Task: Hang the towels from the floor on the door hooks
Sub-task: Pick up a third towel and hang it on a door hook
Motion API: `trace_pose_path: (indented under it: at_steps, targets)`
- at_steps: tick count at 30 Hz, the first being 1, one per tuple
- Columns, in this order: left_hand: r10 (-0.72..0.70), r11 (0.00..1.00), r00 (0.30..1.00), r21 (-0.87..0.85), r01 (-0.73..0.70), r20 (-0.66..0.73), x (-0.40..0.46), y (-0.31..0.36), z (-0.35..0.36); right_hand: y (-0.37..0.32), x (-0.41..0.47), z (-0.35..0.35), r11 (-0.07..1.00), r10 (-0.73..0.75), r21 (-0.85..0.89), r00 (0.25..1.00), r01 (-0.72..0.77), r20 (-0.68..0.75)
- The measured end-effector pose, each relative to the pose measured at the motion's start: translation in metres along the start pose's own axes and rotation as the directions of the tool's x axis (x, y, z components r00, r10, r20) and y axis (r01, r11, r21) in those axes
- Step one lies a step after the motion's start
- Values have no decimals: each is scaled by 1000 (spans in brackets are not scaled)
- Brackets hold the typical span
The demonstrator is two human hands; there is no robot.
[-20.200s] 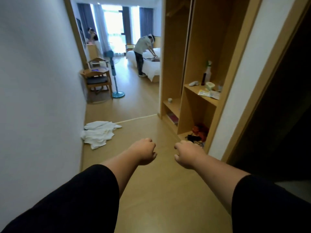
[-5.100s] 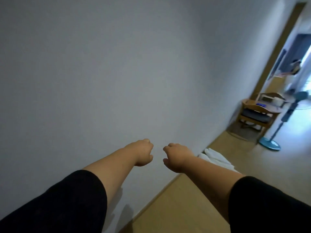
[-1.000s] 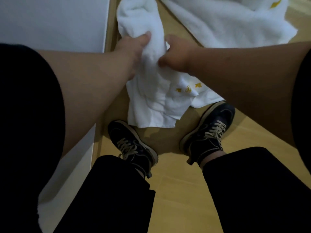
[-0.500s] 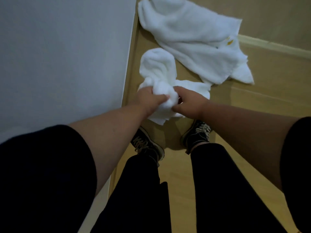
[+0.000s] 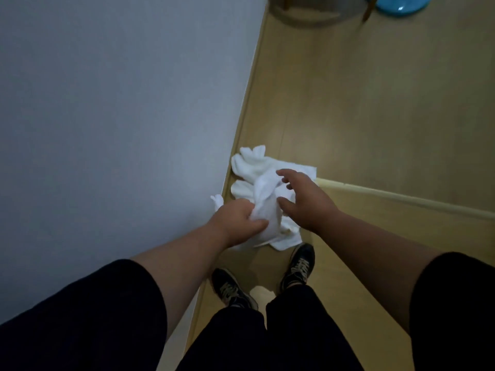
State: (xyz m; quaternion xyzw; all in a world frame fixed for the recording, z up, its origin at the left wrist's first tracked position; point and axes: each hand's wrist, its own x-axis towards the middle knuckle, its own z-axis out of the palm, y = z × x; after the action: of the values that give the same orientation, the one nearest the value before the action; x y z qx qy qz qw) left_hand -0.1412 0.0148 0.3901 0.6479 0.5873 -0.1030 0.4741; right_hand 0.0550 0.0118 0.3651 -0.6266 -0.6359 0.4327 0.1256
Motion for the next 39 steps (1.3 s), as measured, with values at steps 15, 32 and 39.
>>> trace_pose_path:
  at_steps: [15,32,39]
  targets:
    - [366,861,885,466,-205,-287,-143,123,-177,-192,-73,-133,941,-185,-311,971,130,-154]
    - [445,887,713,375,-269,-542,-227,162,-226,-270,-118,-182,959,-208,-252,930,132,-302]
    - [372,887,791,438,-148,-486,-233,183,-204,-267,-116,-225,706,-416,-673,898,220,-142]
